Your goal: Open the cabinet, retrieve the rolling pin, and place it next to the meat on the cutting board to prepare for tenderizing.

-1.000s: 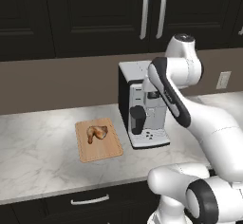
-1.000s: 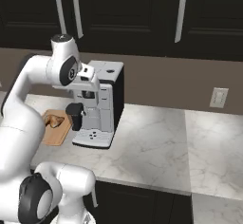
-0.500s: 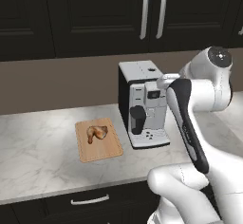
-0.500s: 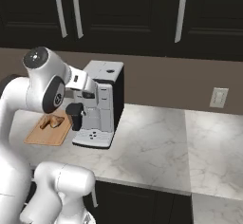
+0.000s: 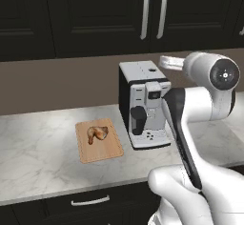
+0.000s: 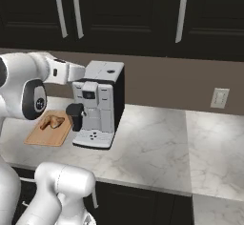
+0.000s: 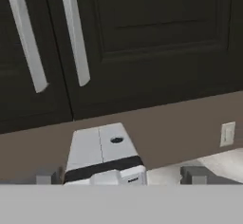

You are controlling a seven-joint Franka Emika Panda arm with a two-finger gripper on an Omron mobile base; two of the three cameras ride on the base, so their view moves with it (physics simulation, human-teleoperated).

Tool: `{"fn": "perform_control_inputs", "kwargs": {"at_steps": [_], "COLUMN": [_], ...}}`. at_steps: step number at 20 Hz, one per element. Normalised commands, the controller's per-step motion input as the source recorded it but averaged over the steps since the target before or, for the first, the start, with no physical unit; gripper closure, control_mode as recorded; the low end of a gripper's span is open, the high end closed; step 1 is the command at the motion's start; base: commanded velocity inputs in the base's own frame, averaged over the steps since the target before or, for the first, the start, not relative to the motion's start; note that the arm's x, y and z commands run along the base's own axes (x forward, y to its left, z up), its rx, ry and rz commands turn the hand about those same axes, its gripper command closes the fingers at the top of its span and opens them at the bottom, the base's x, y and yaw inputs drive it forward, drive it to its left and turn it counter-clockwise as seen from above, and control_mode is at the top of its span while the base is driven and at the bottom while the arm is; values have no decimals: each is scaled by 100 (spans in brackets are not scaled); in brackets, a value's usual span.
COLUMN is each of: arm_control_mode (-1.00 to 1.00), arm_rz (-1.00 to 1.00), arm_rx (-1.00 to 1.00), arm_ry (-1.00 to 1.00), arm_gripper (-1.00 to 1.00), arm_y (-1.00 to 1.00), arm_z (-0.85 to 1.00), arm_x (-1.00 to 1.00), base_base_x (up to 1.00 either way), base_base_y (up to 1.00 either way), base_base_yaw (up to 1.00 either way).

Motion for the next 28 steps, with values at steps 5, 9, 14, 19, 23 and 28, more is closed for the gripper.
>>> {"fn": "perform_control_inputs", "kwargs": {"at_steps": [5, 9, 14, 19, 23, 28], "arm_control_mode": [-100, -100, -100, -100, -100, -100], "arm_rz": [0, 0, 0, 0, 0, 0], "arm_rx": [-8, -7, 0, 0, 0, 0], "arm_ry": [-39, -25, -2, -1, -1, 0], "arm_gripper": [-100, -100, -100, -100, -100, -100], "arm_y": [12, 2, 0, -3, -7, -3], "arm_z": [61, 18, 0, 0, 0, 5], "arm_x": [-7, -4, 4, 12, 1, 2], "base_base_x": [0, 0, 0, 0, 0, 0], "base_base_y": [0, 0, 0, 0, 0, 0], "base_base_yaw": [0, 0, 0, 0, 0, 0]}}
